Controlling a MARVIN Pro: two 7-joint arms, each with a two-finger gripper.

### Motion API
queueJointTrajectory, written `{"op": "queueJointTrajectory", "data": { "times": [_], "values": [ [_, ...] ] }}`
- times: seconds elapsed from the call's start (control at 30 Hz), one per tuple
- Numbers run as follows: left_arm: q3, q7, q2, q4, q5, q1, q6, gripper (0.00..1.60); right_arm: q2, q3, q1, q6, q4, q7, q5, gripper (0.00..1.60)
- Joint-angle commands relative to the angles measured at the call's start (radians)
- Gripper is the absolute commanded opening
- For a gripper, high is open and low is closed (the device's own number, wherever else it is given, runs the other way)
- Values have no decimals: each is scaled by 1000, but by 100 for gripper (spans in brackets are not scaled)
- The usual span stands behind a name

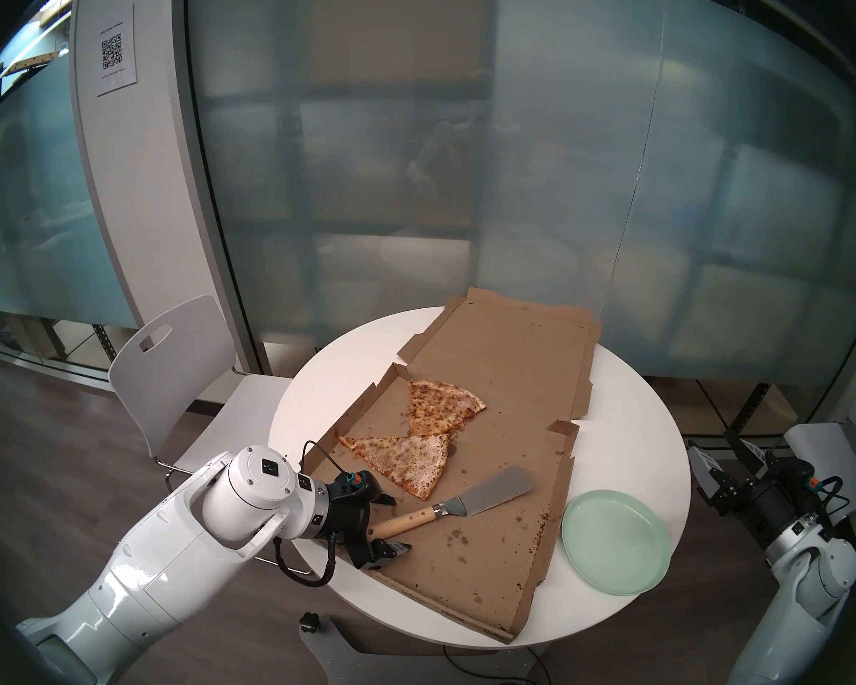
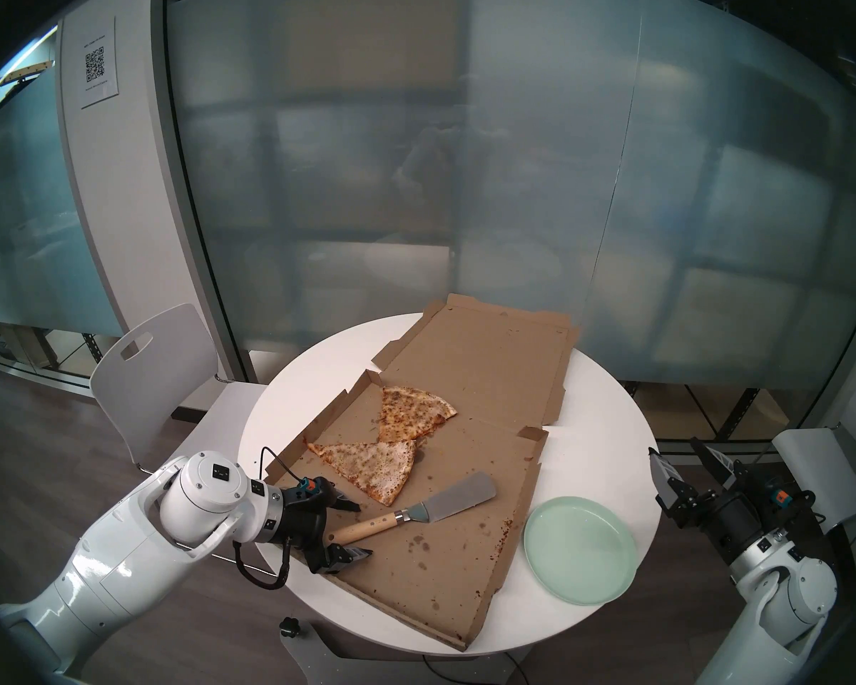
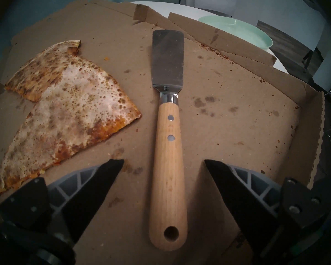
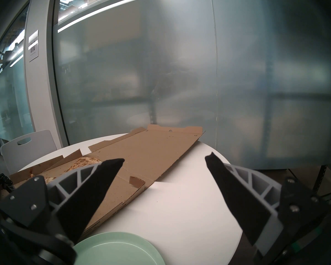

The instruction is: Put pizza slice onto the plate

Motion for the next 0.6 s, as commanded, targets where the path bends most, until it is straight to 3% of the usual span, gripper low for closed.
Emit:
{"op": "queueJointTrajectory", "data": {
  "times": [0.0, 0.07, 0.13, 0.23, 0.3, 0.33, 0.5, 0.57],
  "values": [
    [2, 3, -3, -2, 9, -14, 5, 117, -1, 2, 3, 0, -16, 2, 7, 160],
    [7, -5, -2, 1, 11, -19, 8, 117, -1, 2, 3, 0, -16, 2, 7, 160],
    [7, -6, -3, 2, 11, -19, 8, 100, -1, 2, 3, 0, -16, 2, 7, 160],
    [13, -13, -1, 3, 16, -25, 11, 101, -1, 2, 3, 0, -16, 2, 7, 160],
    [15, -17, 0, 1, 20, -28, 15, 88, -1, 2, 3, 0, -16, 2, 7, 160],
    [17, -21, 1, 0, 22, -30, 17, 72, -1, 2, 3, 0, -16, 2, 7, 160],
    [23, -32, 4, -3, 34, -38, 24, 61, -1, 2, 3, 0, -16, 2, 7, 160],
    [23, -38, 6, -8, 39, -38, 29, 45, -1, 2, 3, 0, -16, 2, 7, 160]
  ]
}}
